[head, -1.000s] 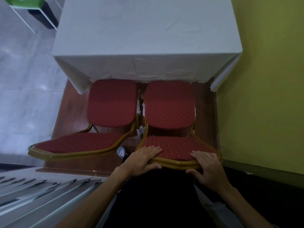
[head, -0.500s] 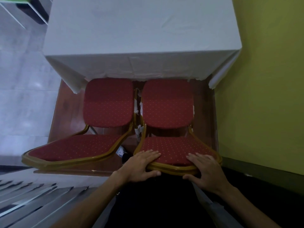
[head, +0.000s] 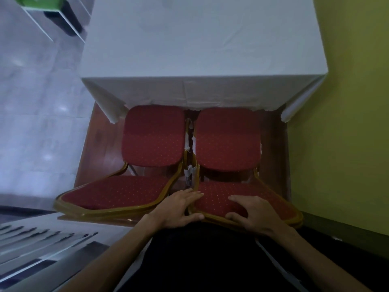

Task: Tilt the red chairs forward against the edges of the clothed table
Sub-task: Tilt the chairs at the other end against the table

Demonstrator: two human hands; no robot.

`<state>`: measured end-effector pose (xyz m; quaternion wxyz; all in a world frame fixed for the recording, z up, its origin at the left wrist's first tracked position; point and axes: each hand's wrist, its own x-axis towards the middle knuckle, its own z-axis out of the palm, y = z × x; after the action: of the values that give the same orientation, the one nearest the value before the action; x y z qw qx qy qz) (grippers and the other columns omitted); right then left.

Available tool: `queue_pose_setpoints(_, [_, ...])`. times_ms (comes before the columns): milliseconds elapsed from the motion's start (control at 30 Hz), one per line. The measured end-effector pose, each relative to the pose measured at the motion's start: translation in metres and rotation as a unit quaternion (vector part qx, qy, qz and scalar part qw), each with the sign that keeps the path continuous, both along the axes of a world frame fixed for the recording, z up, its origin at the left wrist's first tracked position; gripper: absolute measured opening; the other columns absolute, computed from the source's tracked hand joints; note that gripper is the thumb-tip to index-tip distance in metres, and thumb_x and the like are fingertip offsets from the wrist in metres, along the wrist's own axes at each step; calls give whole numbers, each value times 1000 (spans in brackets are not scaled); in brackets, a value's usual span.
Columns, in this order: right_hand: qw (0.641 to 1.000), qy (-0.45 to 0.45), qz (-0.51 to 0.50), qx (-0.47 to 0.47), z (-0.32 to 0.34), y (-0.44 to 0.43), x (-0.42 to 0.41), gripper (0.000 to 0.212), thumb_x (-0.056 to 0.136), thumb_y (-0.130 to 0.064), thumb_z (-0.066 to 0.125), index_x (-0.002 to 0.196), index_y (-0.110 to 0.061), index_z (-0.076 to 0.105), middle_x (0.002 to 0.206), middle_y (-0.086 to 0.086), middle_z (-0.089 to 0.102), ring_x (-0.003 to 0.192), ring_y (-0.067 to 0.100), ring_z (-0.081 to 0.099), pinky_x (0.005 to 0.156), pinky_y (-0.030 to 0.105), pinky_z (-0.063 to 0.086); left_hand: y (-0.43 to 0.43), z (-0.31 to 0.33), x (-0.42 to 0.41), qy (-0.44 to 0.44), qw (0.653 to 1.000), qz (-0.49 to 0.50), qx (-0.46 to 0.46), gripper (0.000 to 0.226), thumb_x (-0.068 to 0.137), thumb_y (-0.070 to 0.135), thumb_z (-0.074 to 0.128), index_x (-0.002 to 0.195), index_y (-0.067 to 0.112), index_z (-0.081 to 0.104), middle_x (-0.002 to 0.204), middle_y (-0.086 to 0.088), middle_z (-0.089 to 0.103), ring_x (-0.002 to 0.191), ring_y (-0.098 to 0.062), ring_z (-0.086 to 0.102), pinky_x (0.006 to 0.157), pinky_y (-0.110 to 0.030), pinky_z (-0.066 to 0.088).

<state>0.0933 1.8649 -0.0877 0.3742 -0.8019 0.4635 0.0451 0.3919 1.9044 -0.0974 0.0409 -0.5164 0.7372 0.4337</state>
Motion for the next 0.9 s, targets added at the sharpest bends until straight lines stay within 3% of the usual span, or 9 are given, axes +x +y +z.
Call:
queue_pose_setpoints(400, [999,5,-8,51,6,7,137,84,84,-86,34,139,-26,55,139,-11,58,125,6,54,104,32,44,4,10,152,-40,999,-3,1,77,92,70,36,155,26,25,159,-1,31,147,-16,23,113,-25,12])
queue_pose_setpoints(533, [997,10,14,73,-2,14,190,83,85,-83,34,142,-26,52,141,-11,56,127,6,53,103,25,40,19,9,207,-62,998,1,20,84,87,78,27,155,28,24,159,0,31,146,-15,26,117,-31,18])
queue_pose_setpoints(667, [995,-9,42,93,-12,16,241,78,88,-81,36,142,-27,51,140,-11,57,124,5,54,103,30,45,29,12,248,-68,997,12,21,80,91,74,34,154,27,27,157,-1,34,143,-15,32,116,-31,24])
queue_pose_setpoints(900, [990,-4,63,127,-17,20,303,93,77,-91,31,146,-31,46,151,-7,46,142,10,36,117,34,29,48,13,292,-61,996,9,70,83,87,82,27,152,30,31,156,7,35,141,-11,34,114,-35,27])
